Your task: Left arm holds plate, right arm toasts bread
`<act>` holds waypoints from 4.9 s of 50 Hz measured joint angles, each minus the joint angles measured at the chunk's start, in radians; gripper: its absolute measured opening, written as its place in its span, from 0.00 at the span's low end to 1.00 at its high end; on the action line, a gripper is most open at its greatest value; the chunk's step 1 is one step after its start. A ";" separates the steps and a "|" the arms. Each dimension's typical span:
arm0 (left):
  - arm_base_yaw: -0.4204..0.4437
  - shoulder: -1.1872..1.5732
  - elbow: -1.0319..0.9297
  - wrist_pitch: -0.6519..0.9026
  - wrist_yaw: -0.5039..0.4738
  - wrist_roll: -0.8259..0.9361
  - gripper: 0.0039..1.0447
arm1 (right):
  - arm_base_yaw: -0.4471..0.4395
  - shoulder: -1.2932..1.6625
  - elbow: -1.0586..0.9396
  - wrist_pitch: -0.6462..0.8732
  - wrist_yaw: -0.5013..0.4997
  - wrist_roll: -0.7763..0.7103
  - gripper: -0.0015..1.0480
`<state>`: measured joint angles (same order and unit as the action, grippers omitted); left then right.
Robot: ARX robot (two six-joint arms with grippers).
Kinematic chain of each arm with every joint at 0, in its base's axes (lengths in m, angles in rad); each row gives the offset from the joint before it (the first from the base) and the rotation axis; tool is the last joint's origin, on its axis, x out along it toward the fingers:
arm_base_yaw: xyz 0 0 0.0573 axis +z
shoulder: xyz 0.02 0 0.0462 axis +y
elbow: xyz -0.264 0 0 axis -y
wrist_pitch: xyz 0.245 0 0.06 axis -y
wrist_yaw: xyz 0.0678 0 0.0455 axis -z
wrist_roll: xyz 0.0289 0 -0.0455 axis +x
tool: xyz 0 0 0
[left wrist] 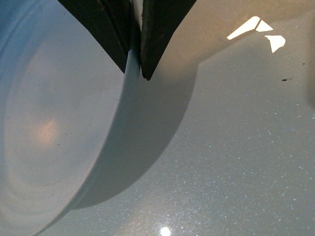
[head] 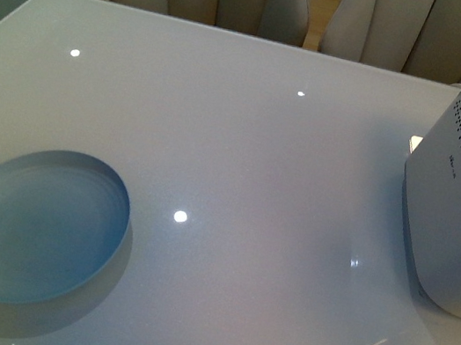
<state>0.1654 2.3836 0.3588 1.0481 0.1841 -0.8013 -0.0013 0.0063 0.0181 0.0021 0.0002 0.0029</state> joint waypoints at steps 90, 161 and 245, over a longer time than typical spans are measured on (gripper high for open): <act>-0.241 -1.376 0.026 -1.035 -0.351 0.071 0.93 | 0.000 0.000 0.000 0.000 0.000 0.000 0.91; -0.169 -1.900 -0.346 -0.575 -0.184 0.787 0.03 | 0.000 -0.001 0.000 0.000 0.000 0.000 0.91; -0.169 -2.377 -0.346 -1.047 -0.184 0.790 0.03 | 0.000 -0.001 0.000 0.000 0.000 0.000 0.91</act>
<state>-0.0036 0.0063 0.0128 0.0013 -0.0002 -0.0113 -0.0010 0.0055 0.0181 0.0017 -0.0002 0.0029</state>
